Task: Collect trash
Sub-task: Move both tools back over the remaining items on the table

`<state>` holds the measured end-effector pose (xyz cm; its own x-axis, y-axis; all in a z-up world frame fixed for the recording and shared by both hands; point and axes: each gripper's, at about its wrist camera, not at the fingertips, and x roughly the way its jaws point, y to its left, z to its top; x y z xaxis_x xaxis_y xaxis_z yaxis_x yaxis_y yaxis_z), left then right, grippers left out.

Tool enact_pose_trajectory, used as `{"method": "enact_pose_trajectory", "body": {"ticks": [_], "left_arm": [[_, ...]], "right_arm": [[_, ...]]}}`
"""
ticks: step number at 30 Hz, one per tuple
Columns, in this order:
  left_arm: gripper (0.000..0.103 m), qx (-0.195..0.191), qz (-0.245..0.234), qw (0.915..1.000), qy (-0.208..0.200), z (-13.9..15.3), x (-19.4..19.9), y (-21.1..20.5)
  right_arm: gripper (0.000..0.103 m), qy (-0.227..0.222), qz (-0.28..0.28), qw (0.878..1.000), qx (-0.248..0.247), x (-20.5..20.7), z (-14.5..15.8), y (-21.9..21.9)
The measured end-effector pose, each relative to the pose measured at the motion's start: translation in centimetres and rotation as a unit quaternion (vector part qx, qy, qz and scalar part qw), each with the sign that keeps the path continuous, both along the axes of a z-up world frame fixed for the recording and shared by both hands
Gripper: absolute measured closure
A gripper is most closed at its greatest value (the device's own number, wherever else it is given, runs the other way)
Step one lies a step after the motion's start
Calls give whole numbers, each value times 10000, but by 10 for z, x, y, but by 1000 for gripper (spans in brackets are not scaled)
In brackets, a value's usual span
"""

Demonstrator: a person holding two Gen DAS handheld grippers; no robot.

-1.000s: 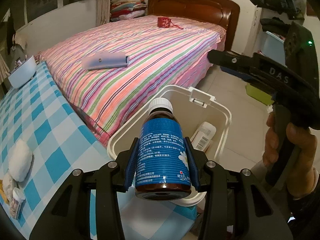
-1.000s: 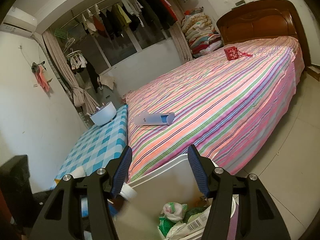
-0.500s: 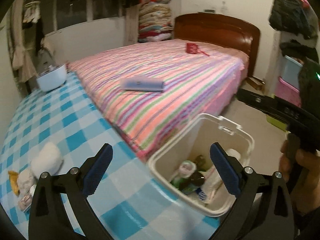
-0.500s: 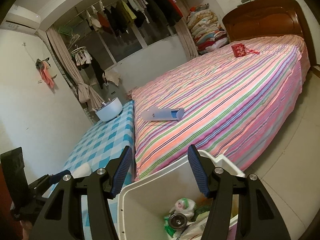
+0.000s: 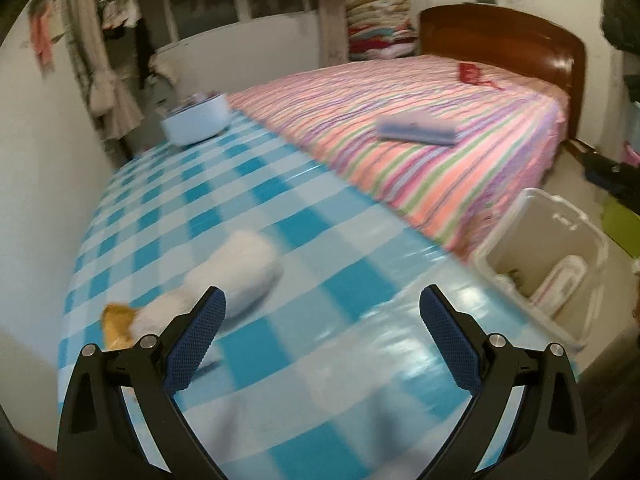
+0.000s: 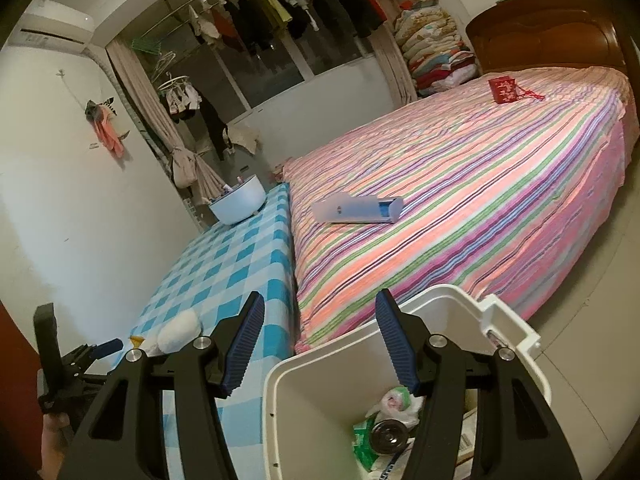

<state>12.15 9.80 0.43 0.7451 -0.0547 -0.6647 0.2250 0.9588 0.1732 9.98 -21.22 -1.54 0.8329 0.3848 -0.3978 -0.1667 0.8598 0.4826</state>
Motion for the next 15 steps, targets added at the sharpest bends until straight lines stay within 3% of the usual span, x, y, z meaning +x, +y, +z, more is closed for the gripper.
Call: {"method": "enact_pose_trajectory", "body": {"ticks": [8, 15], "left_arm": [[7, -456, 758, 9948, 500, -14, 1, 90], [7, -560, 943, 9900, 891, -31, 6, 113]], "right_arm": [[47, 25, 219, 9998, -39, 5, 1, 24], [47, 28, 387, 9992, -71, 7, -1, 43]]}}
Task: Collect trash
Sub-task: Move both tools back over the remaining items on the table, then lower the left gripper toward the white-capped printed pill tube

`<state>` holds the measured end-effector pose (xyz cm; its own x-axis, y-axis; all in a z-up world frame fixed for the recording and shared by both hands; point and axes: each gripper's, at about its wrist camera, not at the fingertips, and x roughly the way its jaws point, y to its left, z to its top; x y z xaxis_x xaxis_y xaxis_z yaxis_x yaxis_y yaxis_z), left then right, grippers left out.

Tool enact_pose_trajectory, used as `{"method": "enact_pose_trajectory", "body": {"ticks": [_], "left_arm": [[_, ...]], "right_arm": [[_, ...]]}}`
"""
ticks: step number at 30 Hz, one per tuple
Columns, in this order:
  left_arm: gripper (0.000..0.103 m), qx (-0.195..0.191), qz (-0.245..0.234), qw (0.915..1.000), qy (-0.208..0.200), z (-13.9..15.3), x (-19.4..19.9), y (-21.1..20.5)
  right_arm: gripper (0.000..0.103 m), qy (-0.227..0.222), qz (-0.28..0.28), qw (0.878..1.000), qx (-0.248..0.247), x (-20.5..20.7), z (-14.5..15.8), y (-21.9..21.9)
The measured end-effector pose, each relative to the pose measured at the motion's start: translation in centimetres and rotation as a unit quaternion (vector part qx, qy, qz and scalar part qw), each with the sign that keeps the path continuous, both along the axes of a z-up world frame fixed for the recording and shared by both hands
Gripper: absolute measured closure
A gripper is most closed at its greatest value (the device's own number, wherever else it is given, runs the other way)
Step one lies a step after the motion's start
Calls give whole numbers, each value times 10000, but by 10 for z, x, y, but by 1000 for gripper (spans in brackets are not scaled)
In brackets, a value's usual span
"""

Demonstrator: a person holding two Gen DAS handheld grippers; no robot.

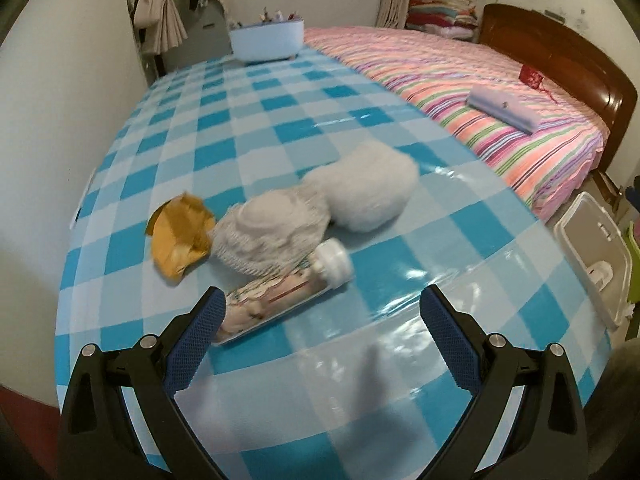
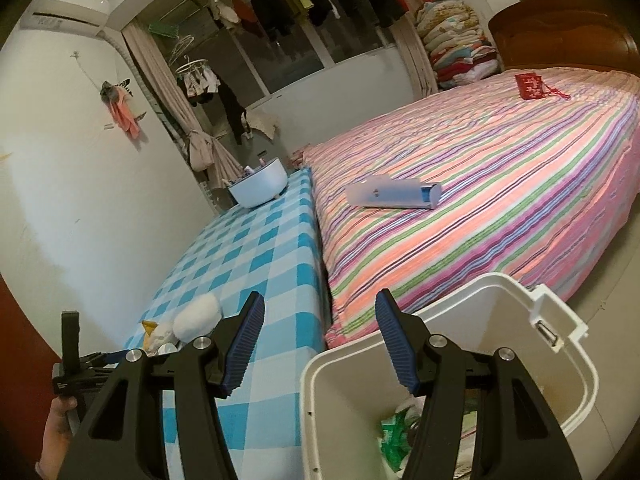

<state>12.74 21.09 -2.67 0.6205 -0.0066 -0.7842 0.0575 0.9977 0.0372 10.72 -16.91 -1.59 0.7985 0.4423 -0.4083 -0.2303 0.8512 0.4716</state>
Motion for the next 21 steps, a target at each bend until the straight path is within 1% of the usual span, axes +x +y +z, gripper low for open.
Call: {"method": "enact_pose_trajectory", "body": {"ticks": [5, 11, 21], "left_arm": [[7, 23, 40, 9999, 145, -5, 2, 9], [7, 23, -9, 9998, 209, -4, 5, 8], [7, 97, -77, 9994, 338, -13, 11, 12]], "right_arm": [[47, 8, 144, 9999, -16, 1, -1, 13], [47, 25, 290, 9996, -19, 3, -2, 25], [47, 83, 455, 9989, -10, 7, -4, 42]]}}
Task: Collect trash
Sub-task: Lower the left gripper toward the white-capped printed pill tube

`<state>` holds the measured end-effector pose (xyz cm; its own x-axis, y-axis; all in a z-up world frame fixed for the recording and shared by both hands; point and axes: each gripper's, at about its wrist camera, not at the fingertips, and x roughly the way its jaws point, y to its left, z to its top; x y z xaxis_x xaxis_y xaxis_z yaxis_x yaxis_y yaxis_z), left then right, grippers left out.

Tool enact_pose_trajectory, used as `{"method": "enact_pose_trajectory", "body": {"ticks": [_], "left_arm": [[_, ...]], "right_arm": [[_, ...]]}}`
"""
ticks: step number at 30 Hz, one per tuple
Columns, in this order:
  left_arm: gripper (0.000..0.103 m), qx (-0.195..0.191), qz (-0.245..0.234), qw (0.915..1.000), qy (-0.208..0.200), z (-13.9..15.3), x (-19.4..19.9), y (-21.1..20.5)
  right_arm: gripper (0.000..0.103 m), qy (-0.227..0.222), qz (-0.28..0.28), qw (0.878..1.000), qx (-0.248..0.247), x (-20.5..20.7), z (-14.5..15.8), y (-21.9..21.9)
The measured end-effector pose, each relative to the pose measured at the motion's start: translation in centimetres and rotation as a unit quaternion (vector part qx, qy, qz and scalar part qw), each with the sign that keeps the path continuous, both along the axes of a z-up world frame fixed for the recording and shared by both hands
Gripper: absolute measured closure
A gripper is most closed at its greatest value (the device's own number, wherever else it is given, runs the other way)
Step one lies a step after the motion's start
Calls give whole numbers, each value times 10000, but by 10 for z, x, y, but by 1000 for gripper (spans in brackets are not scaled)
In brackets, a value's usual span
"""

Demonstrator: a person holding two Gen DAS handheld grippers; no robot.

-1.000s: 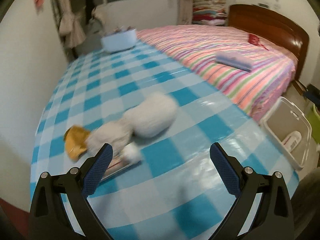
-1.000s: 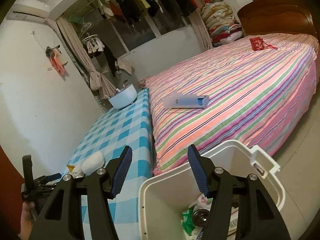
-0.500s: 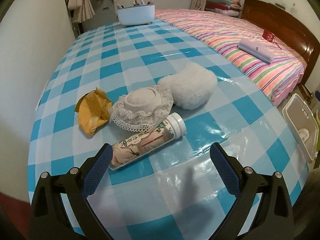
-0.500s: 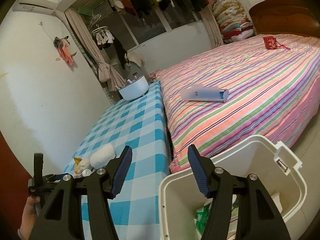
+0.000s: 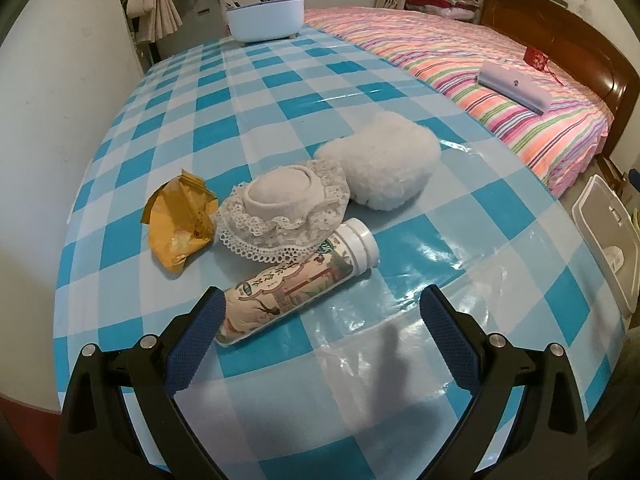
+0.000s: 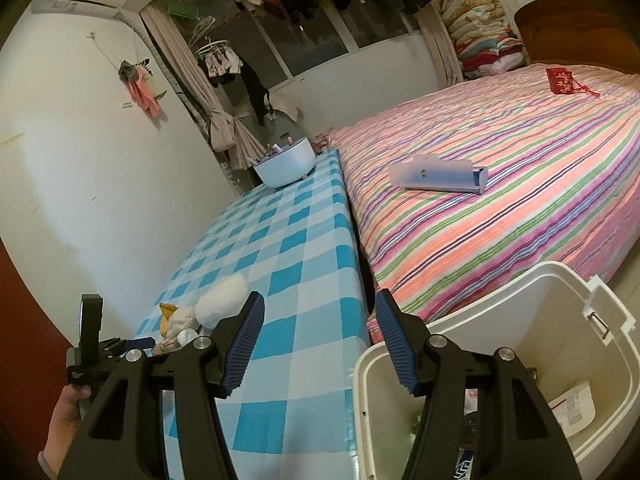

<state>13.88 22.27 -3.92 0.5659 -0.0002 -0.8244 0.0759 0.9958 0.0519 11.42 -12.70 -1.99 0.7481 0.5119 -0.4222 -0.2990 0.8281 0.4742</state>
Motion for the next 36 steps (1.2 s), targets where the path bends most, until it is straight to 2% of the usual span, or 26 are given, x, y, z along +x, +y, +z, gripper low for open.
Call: {"method": "enact_pose_trajectory", "body": {"ticks": [9, 19, 21, 25, 33, 36], "left_arm": [[7, -53, -42, 10000, 29, 2, 0, 2], [7, -690, -158, 9969, 330, 2, -11, -2], [7, -706, -179, 9966, 382, 0, -13, -3], [7, -468, -175, 9985, 205, 6, -12, -5], [7, -576, 227, 9977, -285, 34, -13, 18], [7, -592, 279, 9976, -208, 31, -9, 20]], "right_arm": [[47, 32, 98, 9999, 7, 3, -2, 12], [47, 43, 243, 9997, -7, 6, -4, 26], [47, 31, 265, 9996, -17, 7, -3, 28], [47, 49, 285, 9996, -23, 8, -5, 30], [47, 85, 348, 9994, 1, 11, -7, 33], [47, 95, 379, 9992, 5, 11, -7, 35]]}}
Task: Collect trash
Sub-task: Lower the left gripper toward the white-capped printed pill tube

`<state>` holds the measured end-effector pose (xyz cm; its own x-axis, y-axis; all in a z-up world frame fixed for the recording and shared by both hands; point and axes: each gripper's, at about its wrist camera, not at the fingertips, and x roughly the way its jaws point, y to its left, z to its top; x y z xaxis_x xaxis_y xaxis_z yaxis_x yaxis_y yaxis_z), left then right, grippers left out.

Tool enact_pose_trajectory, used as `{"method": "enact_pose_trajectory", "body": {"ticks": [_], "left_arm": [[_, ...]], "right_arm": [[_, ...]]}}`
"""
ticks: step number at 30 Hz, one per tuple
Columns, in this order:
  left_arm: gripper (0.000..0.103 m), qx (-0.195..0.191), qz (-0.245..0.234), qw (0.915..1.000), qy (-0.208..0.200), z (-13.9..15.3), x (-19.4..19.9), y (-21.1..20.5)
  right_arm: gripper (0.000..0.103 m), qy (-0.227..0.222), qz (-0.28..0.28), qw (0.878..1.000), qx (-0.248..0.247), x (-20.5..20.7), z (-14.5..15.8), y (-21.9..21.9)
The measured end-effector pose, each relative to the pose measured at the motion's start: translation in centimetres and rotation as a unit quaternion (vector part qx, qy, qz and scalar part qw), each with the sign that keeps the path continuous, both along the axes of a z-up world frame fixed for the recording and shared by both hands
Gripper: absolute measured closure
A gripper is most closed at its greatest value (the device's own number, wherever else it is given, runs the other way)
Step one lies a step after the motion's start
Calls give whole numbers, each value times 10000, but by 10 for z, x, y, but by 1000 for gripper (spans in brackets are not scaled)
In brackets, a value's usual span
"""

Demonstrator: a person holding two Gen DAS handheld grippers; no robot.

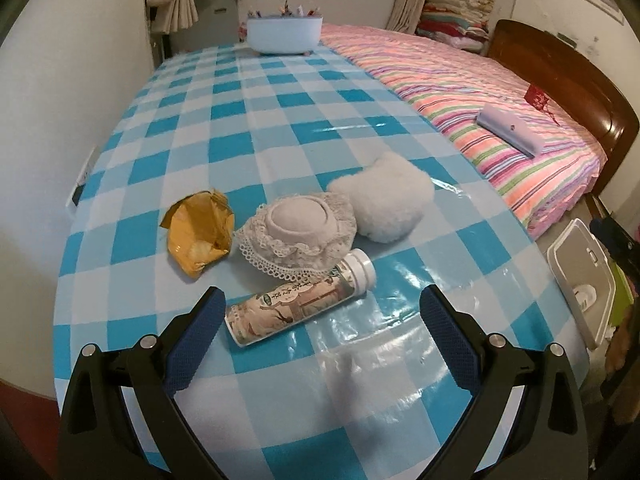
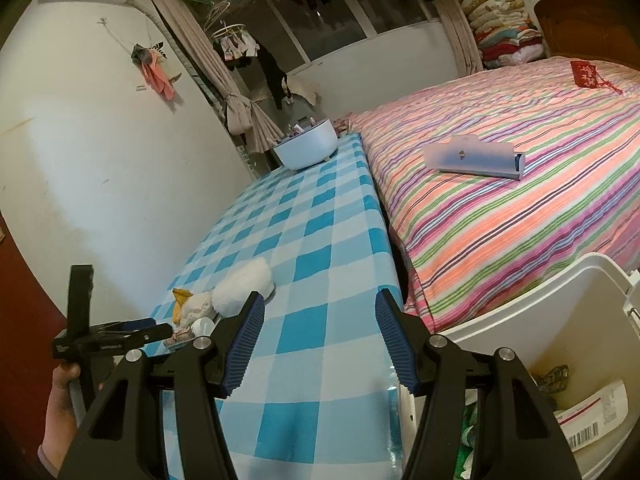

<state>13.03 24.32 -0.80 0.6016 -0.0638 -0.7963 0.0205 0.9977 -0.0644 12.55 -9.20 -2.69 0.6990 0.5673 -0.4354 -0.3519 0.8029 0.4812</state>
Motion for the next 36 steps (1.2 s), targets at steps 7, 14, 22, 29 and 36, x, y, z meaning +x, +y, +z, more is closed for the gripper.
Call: {"method": "enact_pose_trajectory", "body": {"ticks": [7, 14, 22, 29, 36], "left_arm": [[7, -44, 118, 9993, 347, -21, 11, -9], [7, 342, 268, 9979, 473, -28, 19, -17], [7, 297, 883, 9946, 456, -27, 28, -10], [7, 433, 1419, 9877, 490, -30, 35, -18], [7, 755, 1827, 9787, 557, -34, 40, -27]], "right_arm": [[47, 10, 73, 10000, 58, -1, 0, 2], [47, 92, 202, 9996, 160, 2, -1, 3], [47, 136, 294, 9992, 221, 3, -3, 3], [47, 173, 266, 9991, 272, 5, -3, 1], [47, 232, 347, 9989, 226, 6, -6, 5]]}}
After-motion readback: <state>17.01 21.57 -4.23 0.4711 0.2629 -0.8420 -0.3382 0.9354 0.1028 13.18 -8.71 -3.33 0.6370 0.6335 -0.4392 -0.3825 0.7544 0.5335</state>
